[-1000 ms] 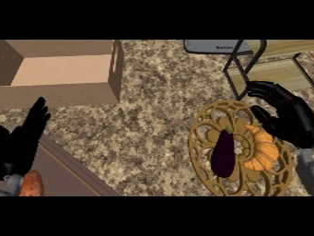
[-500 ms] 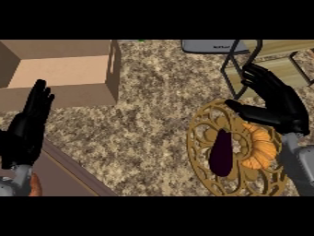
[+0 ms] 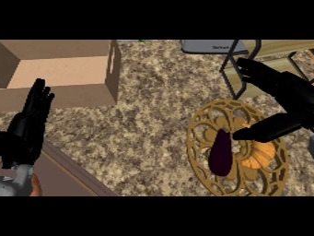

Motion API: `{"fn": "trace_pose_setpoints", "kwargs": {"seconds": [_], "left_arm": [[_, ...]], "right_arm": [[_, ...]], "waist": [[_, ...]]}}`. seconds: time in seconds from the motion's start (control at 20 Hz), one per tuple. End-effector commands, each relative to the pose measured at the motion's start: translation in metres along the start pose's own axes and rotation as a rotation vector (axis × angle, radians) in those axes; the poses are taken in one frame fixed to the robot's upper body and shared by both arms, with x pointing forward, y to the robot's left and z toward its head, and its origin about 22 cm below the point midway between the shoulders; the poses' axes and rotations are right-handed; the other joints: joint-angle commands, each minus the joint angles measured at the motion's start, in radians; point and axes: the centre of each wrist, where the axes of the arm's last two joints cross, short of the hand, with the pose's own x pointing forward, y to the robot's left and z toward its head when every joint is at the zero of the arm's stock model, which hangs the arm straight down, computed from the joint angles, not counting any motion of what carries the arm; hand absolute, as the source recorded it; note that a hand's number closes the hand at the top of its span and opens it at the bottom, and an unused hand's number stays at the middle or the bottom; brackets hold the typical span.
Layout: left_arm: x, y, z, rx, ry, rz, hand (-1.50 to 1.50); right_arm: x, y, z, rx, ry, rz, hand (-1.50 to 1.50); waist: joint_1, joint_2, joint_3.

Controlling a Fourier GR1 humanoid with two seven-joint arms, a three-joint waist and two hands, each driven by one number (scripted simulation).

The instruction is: Pick the eggplant from the placemat and place it in the tiered shelf

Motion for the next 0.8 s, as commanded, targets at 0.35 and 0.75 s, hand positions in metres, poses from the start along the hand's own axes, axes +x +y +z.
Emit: {"fn": "trace_pose_setpoints", "kwargs": {"seconds": [0.35, 0.75], "left_arm": [[-0.003, -0.013, 0.001, -0.038, -0.001, -0.006, 0.00], [0.000, -0.011, 0.001, -0.026, -0.006, 0.005, 0.00]], "right_arm": [[0.082, 0.041, -0.007, 0.105, 0.303, 0.684, -1.50], [0.067, 0.104, -0.038, 0.128, 0.454, 0.811, -1.50]], "waist": [[0.026, 0.004, -0.001], [0.019, 0.004, 0.001]]}}
